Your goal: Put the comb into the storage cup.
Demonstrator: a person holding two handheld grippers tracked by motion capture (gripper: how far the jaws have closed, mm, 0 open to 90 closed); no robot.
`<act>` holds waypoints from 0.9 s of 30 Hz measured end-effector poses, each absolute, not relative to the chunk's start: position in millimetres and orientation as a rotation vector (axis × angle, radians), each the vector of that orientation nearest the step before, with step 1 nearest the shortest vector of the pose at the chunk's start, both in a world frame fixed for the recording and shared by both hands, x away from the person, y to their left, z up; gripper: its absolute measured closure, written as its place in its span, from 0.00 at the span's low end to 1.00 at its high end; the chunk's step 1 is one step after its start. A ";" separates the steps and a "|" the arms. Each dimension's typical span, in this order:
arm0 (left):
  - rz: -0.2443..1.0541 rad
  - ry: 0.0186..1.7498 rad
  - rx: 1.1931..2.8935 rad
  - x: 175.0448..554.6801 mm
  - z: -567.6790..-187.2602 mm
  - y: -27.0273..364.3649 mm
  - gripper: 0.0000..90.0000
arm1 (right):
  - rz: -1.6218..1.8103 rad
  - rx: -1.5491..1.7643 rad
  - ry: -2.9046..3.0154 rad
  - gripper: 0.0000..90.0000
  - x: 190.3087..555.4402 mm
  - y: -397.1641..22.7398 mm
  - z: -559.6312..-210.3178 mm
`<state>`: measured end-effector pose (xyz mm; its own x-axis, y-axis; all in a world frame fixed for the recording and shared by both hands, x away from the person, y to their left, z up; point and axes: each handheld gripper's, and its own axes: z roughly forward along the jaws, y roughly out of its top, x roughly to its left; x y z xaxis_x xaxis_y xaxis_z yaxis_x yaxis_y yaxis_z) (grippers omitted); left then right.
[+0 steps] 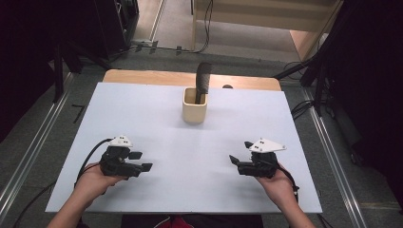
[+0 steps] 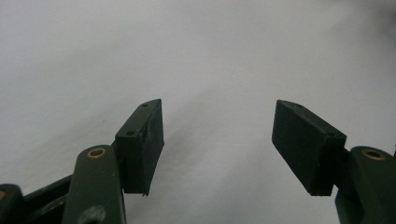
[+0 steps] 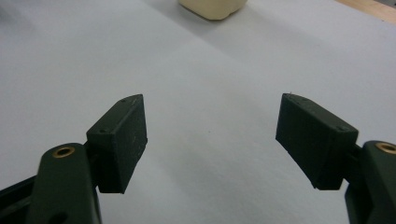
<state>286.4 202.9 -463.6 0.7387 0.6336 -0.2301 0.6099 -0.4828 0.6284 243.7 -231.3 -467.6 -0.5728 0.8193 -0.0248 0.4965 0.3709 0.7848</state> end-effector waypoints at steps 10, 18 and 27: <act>0.046 0.926 2.214 282.3 -463.9 206.8 0.39 | 1.035 1.133 2.249 0.26 234.0 -243.4 -470.1; 0.050 0.929 2.209 279.9 -463.6 209.8 0.39 | 1.018 1.138 2.241 0.26 229.2 -255.4 -471.9; 0.052 0.921 2.210 278.5 -463.6 210.2 0.39 | 1.019 1.119 2.251 0.26 227.6 -266.0 -474.7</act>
